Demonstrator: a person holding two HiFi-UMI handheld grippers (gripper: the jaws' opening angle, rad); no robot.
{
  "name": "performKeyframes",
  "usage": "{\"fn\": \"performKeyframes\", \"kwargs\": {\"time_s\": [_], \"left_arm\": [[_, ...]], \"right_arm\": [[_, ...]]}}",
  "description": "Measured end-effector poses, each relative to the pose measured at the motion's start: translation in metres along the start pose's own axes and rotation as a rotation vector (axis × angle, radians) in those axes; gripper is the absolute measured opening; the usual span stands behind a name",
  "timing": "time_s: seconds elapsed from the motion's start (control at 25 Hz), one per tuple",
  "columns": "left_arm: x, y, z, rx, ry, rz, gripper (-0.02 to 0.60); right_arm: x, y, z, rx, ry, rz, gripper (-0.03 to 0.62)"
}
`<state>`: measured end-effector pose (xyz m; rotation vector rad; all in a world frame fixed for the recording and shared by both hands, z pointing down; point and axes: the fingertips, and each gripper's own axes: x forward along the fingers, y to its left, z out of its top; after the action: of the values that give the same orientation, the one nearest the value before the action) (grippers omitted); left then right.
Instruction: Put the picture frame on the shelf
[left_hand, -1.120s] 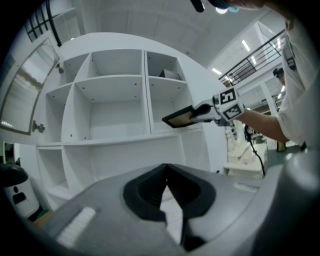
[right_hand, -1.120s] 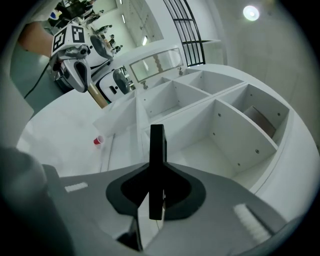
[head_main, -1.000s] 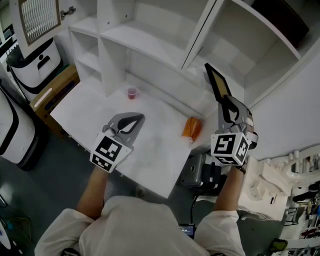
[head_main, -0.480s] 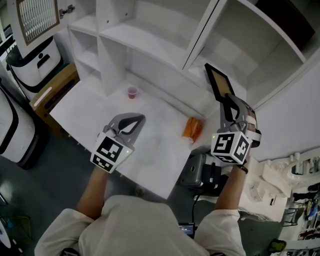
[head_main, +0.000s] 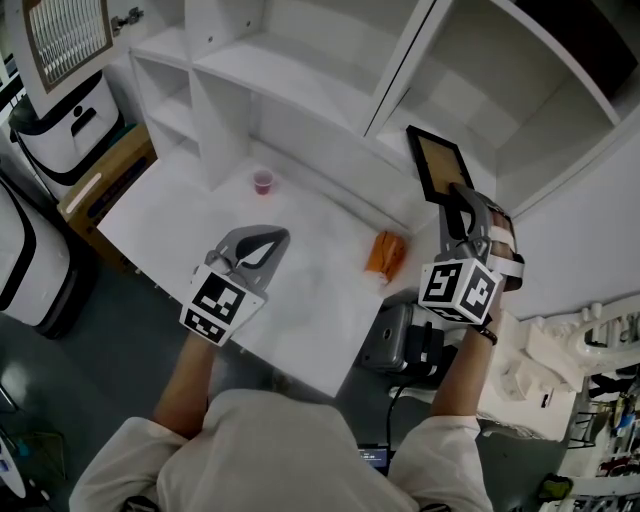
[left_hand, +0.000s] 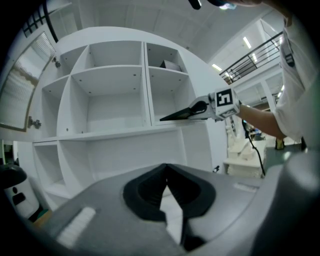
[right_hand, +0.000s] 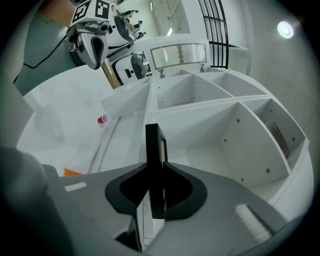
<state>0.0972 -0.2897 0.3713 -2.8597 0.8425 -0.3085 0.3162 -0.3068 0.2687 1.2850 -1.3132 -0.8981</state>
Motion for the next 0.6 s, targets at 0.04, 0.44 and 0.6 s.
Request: {"fn": "performKeyframes", "kwargs": {"time_s": [0.04,0.44,0.6], "left_arm": [[0.001,0.000,0.000,0.000,0.000,-0.002,0.003],[0.000,0.005,-0.003,-0.001,0.008,0.010,0.003],[-0.001,0.007,-0.003,-0.003,0.010,0.017,0.003]], "right_arm": [[0.001,0.001,-0.001,-0.005,0.003,0.002,0.072],[0.012,0.002,-0.001,-0.016,0.009,0.003,0.067],[0.016,0.003,0.000,-0.024,0.010,0.003,0.069]]}}
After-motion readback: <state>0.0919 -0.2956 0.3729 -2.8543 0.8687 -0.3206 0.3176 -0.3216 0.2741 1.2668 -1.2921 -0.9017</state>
